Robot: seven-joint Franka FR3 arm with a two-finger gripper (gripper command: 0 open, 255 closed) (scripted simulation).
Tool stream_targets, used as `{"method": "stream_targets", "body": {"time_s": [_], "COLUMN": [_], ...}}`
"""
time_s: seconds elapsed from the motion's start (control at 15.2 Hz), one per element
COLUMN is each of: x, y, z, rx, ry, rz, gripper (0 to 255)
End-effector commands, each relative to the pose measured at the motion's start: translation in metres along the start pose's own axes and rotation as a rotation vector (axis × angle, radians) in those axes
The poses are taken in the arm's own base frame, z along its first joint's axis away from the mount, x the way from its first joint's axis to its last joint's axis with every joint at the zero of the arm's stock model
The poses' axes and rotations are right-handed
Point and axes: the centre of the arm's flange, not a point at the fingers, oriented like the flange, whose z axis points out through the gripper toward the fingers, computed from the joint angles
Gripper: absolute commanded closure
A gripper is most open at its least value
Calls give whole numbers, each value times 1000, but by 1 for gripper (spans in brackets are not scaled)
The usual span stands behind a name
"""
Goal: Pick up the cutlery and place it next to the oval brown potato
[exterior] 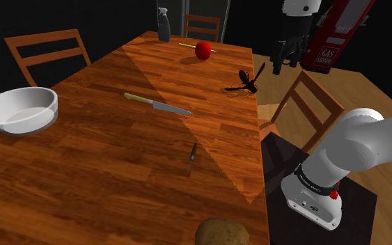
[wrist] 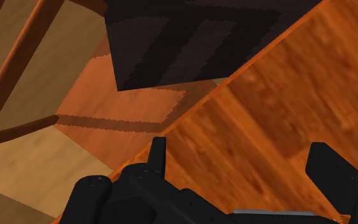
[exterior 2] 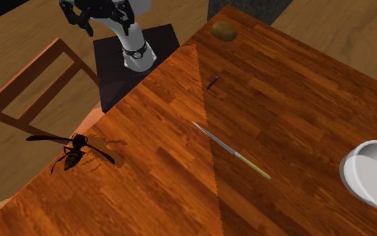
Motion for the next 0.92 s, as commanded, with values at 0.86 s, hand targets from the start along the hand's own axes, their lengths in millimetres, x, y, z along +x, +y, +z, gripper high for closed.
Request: {"method": "stream_targets", "body": {"time_s": [0.86], "x": [130], "y": [-81], "z": [53], "rx": [14], "ry": [66], "rz": [-249], "gripper": [0]}}
